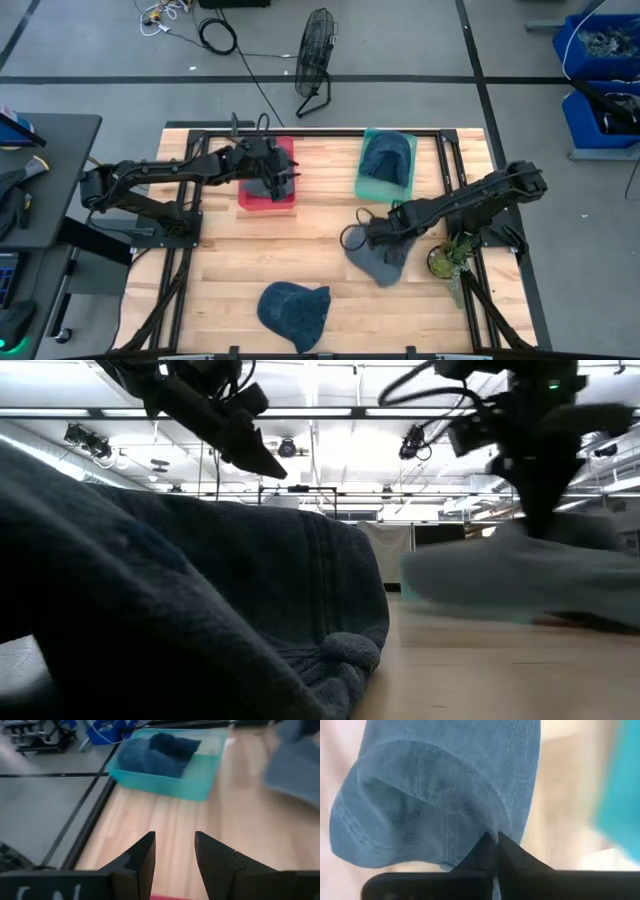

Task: Pick & Place hat
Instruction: Put the gray cap into the red bin

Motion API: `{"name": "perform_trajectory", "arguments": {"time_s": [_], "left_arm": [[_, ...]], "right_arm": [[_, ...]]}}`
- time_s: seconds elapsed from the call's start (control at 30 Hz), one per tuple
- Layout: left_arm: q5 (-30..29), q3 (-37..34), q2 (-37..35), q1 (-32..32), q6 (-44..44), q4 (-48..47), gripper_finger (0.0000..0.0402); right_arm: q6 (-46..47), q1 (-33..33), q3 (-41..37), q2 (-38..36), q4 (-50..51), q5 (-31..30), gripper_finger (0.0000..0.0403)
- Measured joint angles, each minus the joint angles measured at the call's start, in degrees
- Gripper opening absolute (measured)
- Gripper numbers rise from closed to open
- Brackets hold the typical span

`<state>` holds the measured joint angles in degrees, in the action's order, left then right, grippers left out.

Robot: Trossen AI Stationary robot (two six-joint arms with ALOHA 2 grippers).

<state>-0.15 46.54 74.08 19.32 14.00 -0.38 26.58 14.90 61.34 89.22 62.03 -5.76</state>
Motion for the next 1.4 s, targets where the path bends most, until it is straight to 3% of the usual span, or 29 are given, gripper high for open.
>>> {"name": "perform_trajectory", "arguments": {"time_s": [0.27, 0.5, 0.57, 0.67, 0.8, 1.1, 1.4], "left_arm": [[0.0, 0.0, 0.0, -7.2, 0.0, 0.2, 0.0140], [-0.2, 0.0, 0.0, -12.3, 0.1, 3.7, 0.0140], [-2.9, 0.0, 0.0, -13.2, 0.1, 5.0, 0.0140], [-11.3, 0.0, 0.0, -14.2, -0.4, 6.4, 0.0140], [-18.0, 0.0, 0.0, -14.1, -2.0, 6.7, 0.0140], [-20.3, 0.0, 0.2, -13.6, -6.3, 9.7, 0.0140], [-22.2, 0.0, 0.2, -11.1, -5.9, 12.9, 0.0140]], "right_arm": [[12.1, -5.8, 0.0, -4.8, -10.4, -22.5, 0.0016], [5.5, -10.2, 0.0, -6.0, -34.3, -30.0, 0.0006], [2.6, -11.5, 0.1, -5.6, -40.8, -32.1, 0.0006], [-1.3, -13.3, 0.1, -5.0, -47.5, -35.5, 0.0008], [-2.4, -16.1, 0.1, -4.9, -49.4, -35.9, 0.0009], [7.1, -18.5, 0.1, -4.9, -49.5, -35.2, 0.0009], [4.1, -18.5, 0.1, -4.9, -55.7, -28.1, 0.0009]]}}
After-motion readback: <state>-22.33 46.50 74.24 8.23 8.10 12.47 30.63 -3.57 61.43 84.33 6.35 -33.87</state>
